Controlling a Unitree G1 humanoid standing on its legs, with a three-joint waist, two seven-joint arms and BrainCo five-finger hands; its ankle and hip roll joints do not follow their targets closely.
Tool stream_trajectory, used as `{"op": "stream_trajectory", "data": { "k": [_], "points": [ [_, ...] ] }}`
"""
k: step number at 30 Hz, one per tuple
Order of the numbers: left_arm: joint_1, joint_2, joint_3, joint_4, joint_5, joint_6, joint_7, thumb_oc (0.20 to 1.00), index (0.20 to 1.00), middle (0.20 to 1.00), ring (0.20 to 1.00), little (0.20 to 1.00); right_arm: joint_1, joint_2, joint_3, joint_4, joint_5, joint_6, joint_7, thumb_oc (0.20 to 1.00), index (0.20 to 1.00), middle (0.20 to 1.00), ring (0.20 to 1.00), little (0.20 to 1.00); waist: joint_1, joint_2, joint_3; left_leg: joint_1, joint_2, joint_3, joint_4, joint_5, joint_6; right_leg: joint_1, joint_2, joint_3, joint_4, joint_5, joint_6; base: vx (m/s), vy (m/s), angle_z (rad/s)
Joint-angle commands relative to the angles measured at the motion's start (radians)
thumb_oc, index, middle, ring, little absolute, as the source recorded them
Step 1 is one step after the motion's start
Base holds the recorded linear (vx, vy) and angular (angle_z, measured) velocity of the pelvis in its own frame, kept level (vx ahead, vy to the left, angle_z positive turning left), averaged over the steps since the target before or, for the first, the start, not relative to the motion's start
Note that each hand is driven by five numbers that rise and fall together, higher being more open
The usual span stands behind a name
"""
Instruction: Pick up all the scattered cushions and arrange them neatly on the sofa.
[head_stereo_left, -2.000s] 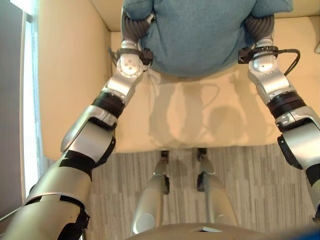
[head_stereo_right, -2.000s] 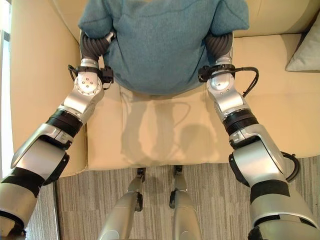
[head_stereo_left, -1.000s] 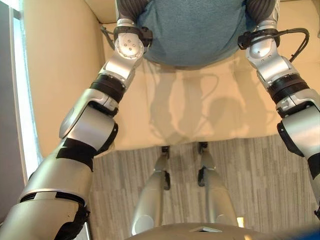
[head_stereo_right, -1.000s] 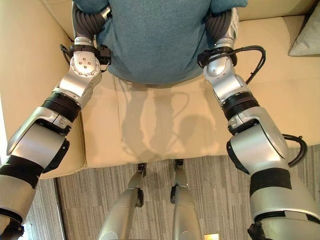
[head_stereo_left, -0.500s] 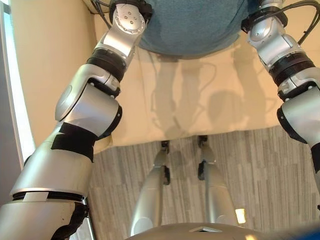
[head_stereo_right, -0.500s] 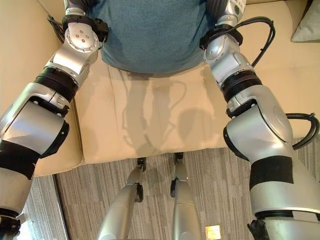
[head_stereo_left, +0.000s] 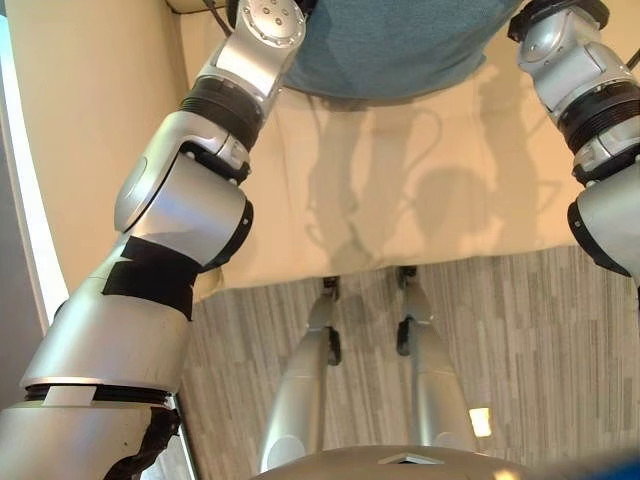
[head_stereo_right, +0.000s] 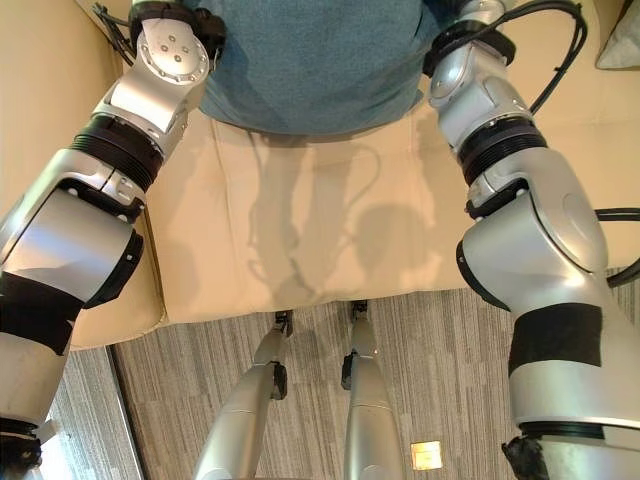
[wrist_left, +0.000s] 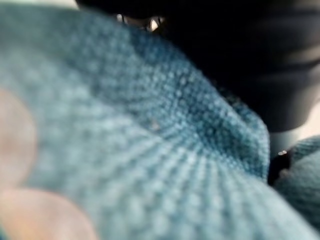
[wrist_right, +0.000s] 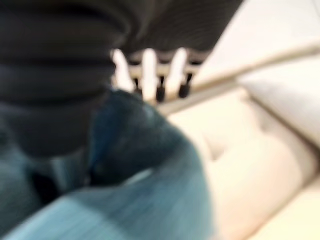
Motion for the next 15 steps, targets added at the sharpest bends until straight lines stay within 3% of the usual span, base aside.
{"op": "stream_trajectory", "data": {
  "k": [1, 6, 7, 15],
  "points": [
    [-0.188, -0.103, -0.083, 0.09, 0.146, -0.001, 0.012, 1.0, 1.0, 1.0, 1.0, 1.0, -0.14, 0.07, 0.055, 0.129, -0.088, 0.01, -0.053, 1.0, 1.0, 1.0, 1.0, 1.0, 0.0, 0.023, -0.013, 0.004, -0.004, -0.045, -0.003, -0.107, -0.057, 0.051, -0.03, -0.002, 0.029, -0.128, 0.108, 0.0, 0.0, 0.0],
    [-0.202, -0.062, -0.101, 0.126, 0.231, 0.058, 0.098, 1.0, 1.0, 1.0, 1.0, 1.0, -0.145, 0.056, 0.047, 0.147, -0.103, 0.032, -0.109, 1.0, 1.0, 1.0, 1.0, 1.0, -0.005, 0.024, -0.021, 0.01, 0.0, -0.044, -0.009, -0.103, -0.058, 0.053, -0.028, -0.002, 0.026, -0.126, 0.107, 0.0, -0.003, -0.02],
    [-0.224, -0.018, -0.123, 0.142, 0.259, 0.068, 0.124, 1.0, 1.0, 1.0, 1.0, 1.0, -0.159, 0.049, 0.044, 0.158, -0.098, 0.028, -0.123, 1.0, 1.0, 1.0, 1.0, 1.0, -0.01, 0.025, -0.029, 0.005, 0.003, -0.04, -0.018, -0.097, -0.061, 0.044, -0.025, -0.003, 0.021, -0.122, 0.108, 0.02, -0.001, -0.05],
    [-0.272, 0.124, -0.122, 0.184, 0.176, 0.059, 0.128, 1.0, 1.0, 1.0, 1.0, 1.0, -0.203, -0.046, 0.049, 0.197, -0.025, 0.02, -0.131, 1.0, 1.0, 1.0, 1.0, 1.0, -0.015, 0.026, -0.049, 0.001, 0.008, -0.037, -0.04, -0.084, -0.067, 0.037, -0.019, -0.01, 0.009, -0.116, 0.111, 0.0, 0.0, -0.01]
  ]
}}
